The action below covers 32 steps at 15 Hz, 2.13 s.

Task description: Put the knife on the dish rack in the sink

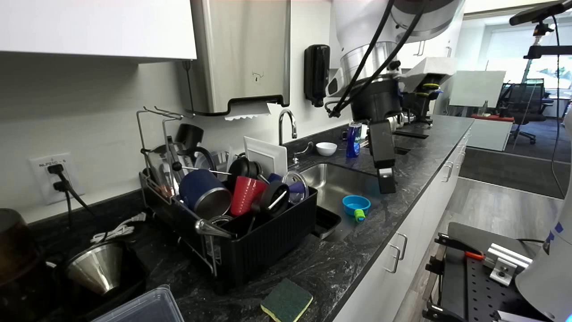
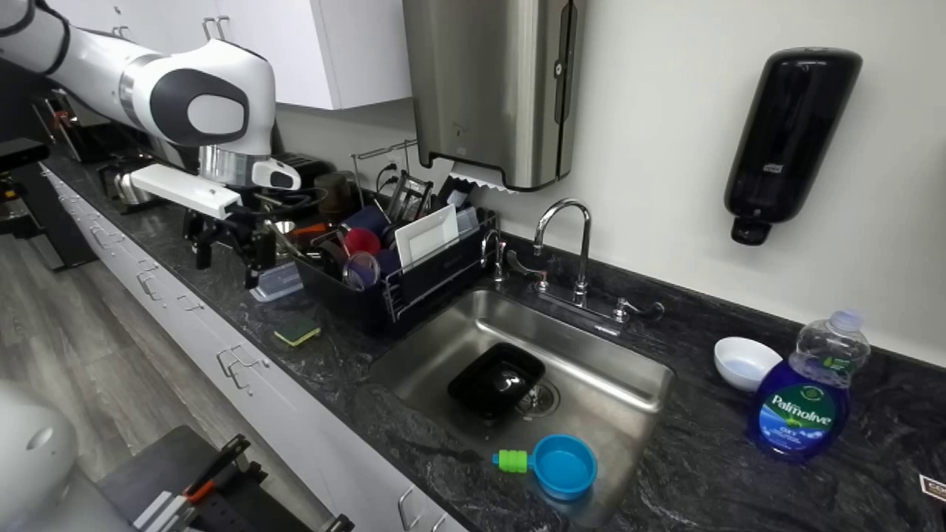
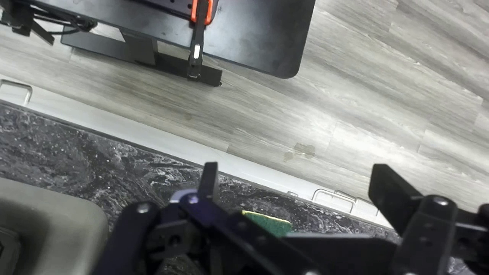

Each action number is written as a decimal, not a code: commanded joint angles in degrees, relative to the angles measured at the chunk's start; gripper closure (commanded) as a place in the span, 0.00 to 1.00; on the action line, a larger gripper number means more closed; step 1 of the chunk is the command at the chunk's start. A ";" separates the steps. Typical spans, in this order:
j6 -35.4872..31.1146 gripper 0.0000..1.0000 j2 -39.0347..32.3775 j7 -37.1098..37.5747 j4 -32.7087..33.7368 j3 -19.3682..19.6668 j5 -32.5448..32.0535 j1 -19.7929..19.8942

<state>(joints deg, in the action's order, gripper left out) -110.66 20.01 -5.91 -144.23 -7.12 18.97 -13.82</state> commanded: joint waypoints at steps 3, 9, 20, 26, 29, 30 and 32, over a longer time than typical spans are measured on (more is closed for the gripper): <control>-6.68 0.00 -3.92 -8.32 1.16 -1.09 1.81 -1.96; -13.09 0.00 -8.25 -24.05 2.73 -0.29 3.89 -3.89; -12.35 0.00 -13.56 -49.77 10.24 0.39 6.86 -2.04; -11.51 0.00 -15.60 -62.92 13.86 1.07 9.37 -0.67; -11.30 0.00 -17.20 -68.64 15.51 0.76 11.82 -0.19; -11.34 0.00 -17.79 -70.20 15.96 0.60 12.36 -0.09; -11.72 0.00 -18.71 -72.53 16.58 0.14 12.75 0.02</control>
<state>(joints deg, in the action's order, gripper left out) -123.42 3.30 -73.98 -129.59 -5.94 30.01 -14.98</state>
